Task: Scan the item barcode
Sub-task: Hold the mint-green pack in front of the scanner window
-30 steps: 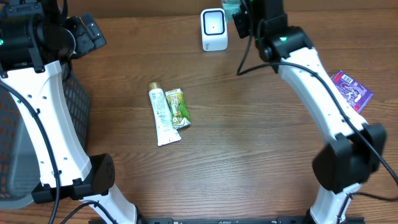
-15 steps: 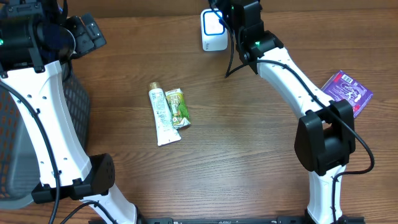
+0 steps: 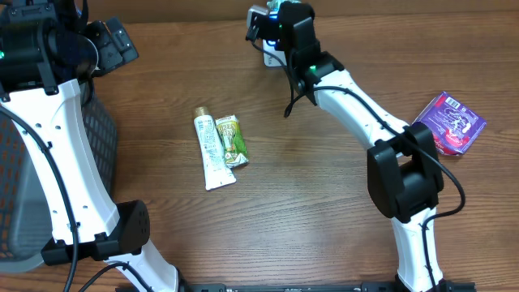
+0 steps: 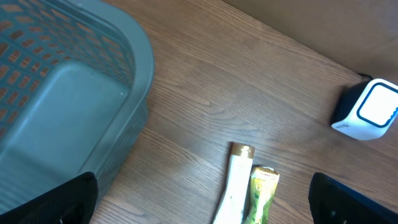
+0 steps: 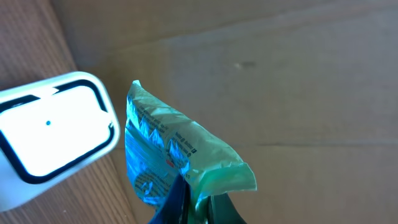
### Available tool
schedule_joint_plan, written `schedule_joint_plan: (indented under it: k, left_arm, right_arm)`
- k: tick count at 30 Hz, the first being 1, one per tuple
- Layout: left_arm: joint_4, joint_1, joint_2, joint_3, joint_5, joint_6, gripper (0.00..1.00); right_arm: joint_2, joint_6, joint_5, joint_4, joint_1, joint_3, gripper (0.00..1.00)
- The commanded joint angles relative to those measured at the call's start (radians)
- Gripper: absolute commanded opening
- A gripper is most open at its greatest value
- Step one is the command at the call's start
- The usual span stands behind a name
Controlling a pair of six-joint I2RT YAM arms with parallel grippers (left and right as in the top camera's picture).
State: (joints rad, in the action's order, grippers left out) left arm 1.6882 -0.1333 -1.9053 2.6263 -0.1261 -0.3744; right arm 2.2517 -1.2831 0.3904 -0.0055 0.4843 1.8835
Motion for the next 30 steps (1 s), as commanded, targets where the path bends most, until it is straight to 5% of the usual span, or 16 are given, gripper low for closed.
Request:
schedule_joint_plan:
  k: [1,13,30]
  left_arm:
    - [0.001,-0.004,-0.004,-0.001,0.004,-0.014,1.00]
    - [0.001,-0.004,-0.004,-0.001,0.004,-0.014,1.00]
    - [0.001,-0.004,-0.004,-0.001,0.004,-0.014,1.00]
  right_arm:
    - [0.001,-0.061,0.039,0.016,-0.001,0.034,0.04]
    - [0.049,-0.218,0.027,0.034,0.001,0.034,0.04]
    - [0.050,-0.218,0.061,0.092,0.026,0.034,0.04]
